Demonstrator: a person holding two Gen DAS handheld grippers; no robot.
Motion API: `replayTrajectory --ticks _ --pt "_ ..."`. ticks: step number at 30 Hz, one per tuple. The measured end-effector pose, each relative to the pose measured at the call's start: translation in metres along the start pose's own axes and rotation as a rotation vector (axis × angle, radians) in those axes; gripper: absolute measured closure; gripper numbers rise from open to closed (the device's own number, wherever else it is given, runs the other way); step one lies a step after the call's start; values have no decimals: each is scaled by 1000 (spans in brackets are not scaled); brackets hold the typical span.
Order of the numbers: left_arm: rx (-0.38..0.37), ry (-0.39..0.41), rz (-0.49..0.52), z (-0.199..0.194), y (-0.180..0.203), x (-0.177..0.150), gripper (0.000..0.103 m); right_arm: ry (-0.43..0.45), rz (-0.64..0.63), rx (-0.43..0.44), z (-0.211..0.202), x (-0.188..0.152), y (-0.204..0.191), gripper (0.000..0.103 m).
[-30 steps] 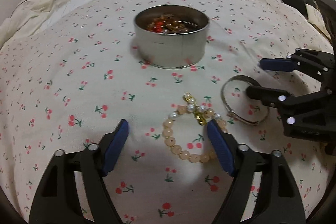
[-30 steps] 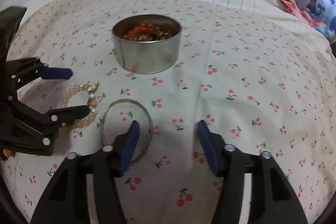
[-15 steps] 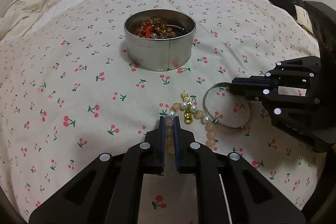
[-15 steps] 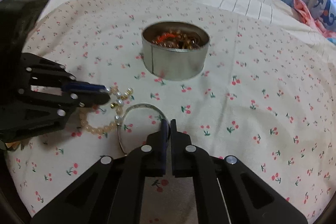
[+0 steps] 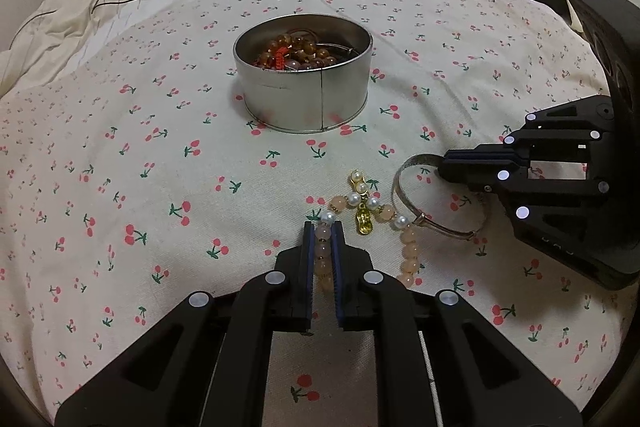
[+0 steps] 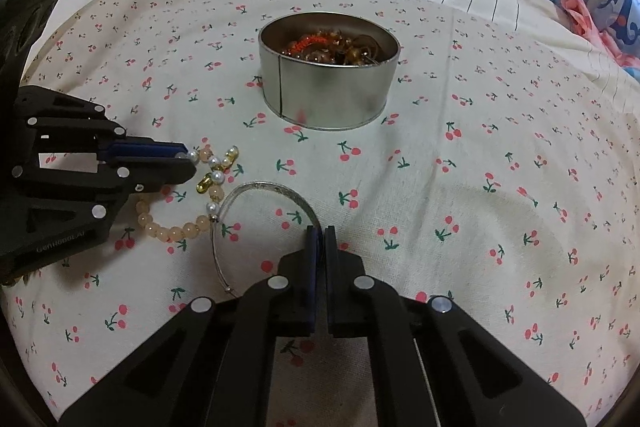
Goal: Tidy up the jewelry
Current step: 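Grasp the pearl charm bracelet with the left tool while the right tool grasps the silver bangle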
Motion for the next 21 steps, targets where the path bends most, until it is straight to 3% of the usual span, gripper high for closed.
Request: replayTrajectory --ticks 3,5,6,7,11,12,13,15,19,21 --pt "19 7 4 0 -1 1 86 -1 1 -1 1 0 0 99" --pt "39 15 5 0 -2 1 68 -1 -3 -4 1 0 0 99" --pt "48 18 3 0 -3 1 50 -1 -6 -8 1 -1 -1 99" --pt "57 22 1 0 -4 2 44 -2 -9 -12 1 0 -1 99" --pt "51 23 2 1 -4 2 44 -2 -16 -21 1 0 -2 99" --pt "40 26 8 1 -2 1 48 -1 -18 -23 1 0 -3 99" --pt "18 22 12 1 0 1 69 0 -24 -30 1 0 -3 99" --pt "-1 16 23 1 5 0 93 3 -36 -43 0 0 -5 99" --pt "-2 27 56 -4 12 -1 96 28 -38 -43 -4 3 -7 99" --pt "-13 38 49 -8 12 1 96 62 -6 0 -10 7 -6 100"
Point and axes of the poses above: each gripper's, at about its wrist camera, not at the fingertips, and z roughly the way its jaws point, y to its right, x to its top, the point moved 6 cm from there along z, roughly the way its jaws point, and after that the axes turned 7 degrees about -z, right-handed, at the moved point
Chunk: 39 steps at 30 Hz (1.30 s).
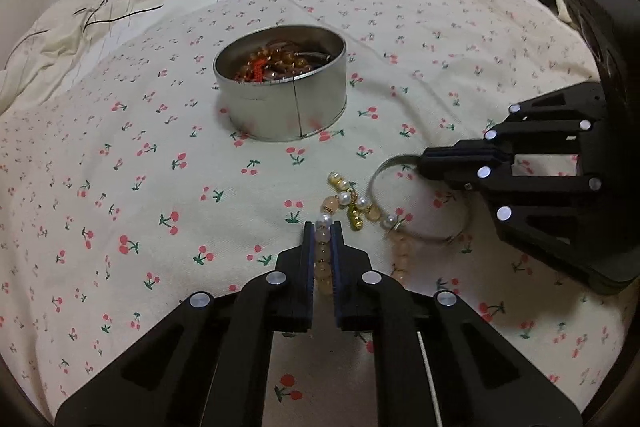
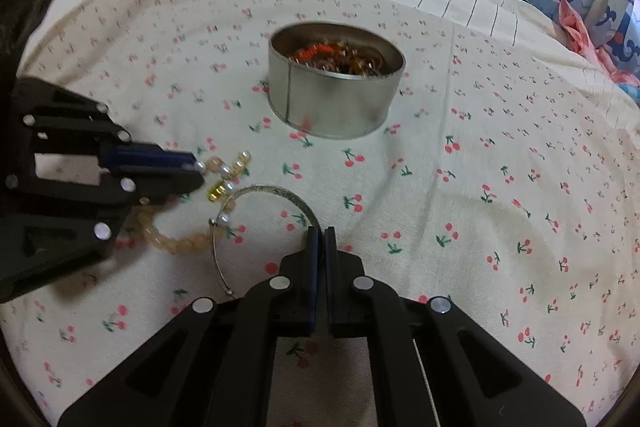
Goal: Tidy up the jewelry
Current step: 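Grasp the pearl charm bracelet with the left tool while the right tool grasps the silver bangle, then lower the pearl bracelet into the tin with the left tool while the right tool drops the bangle in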
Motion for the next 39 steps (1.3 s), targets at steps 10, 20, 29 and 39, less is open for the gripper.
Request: replayTrajectory --ticks 10,20,29,39 --pt "3 59 6 -21 0 10 96 78 83 87 -17 12 5 100" --pt "-14 146 -39 -59 -18 42 96 198 124 34 -52 38 24 100" --pt "-69 214 -110 -72 -41 111 96 250 174 -34 -66 70 62 100" --pt "-186 152 -157 -7 -26 139 96 201 141 -104 -41 84 79 100"
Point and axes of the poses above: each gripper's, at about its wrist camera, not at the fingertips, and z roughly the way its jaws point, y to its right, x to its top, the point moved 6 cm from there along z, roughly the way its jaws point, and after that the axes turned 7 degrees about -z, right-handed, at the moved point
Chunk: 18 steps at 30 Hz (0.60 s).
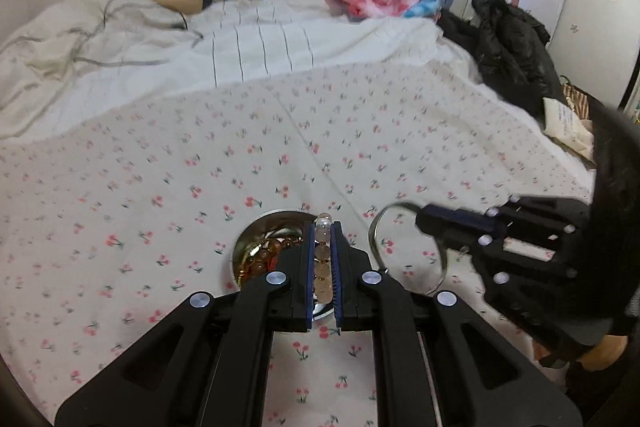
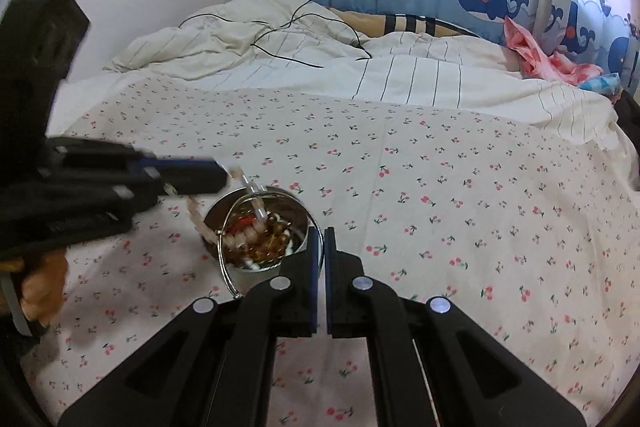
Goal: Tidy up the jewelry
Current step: 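Lower the pearl bracelet into the tin with the left tool while the right tool drops the bangle in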
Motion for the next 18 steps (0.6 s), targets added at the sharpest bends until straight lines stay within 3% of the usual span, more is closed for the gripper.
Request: replayTrajectory --ticks 5,11,12,14,16,18 --pt "23 -58 -36 31 -17 -12 96 -24 -10 2 17 1 2 100" --pt "51 -78 -72 39 -37 -22 94 -48 -44 -4 32 4 -6 100" --pt "53 -77 -72 37 -39 -22 91 -51 -49 -5 34 4 -9 100" --pt "61 -62 -71 29 -43 -22 75 -57 -68 -13 39 5 -13 100" --pt "71 -41 -71 19 -45 -21 47 -65 -82 -16 45 7 -17 100" --pt "96 -15 -70 9 -50 -18 43 -71 -96 -15 50 8 -22 100"
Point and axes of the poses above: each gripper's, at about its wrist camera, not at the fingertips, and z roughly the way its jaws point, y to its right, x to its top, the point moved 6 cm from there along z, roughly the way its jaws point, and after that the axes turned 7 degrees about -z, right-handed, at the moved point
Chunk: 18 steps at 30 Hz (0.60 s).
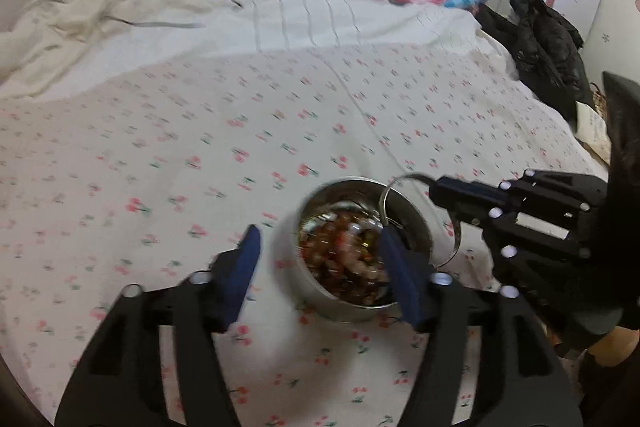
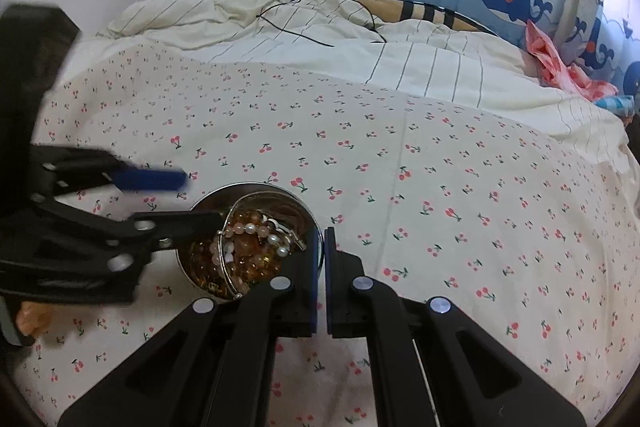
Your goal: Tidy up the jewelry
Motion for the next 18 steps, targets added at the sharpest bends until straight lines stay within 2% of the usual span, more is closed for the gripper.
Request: replayTrajectory --ticks 6,11,13,14,15,18 --pt "28 26 -34 -26 -15 2 39 -27 -44 18 17 6 -21 99" --pt "84 28 -34 -39 -21 -13 24 -45 -31 45 26 2 -28 98" --pt "100 15 -23 -39 -19 -22 20 -33 -12 37 21 1 -25 78" --pt "108 10 -17 -40 -18 -27 20 -13 -3 23 14 0 -22 48" --pt "123 5 -8 -40 -16 -33 19 7 3 8 8 0 -21 38" --pt "169 -2 5 -43 -13 -50 14 40 39 -20 -24 -11 -13 37"
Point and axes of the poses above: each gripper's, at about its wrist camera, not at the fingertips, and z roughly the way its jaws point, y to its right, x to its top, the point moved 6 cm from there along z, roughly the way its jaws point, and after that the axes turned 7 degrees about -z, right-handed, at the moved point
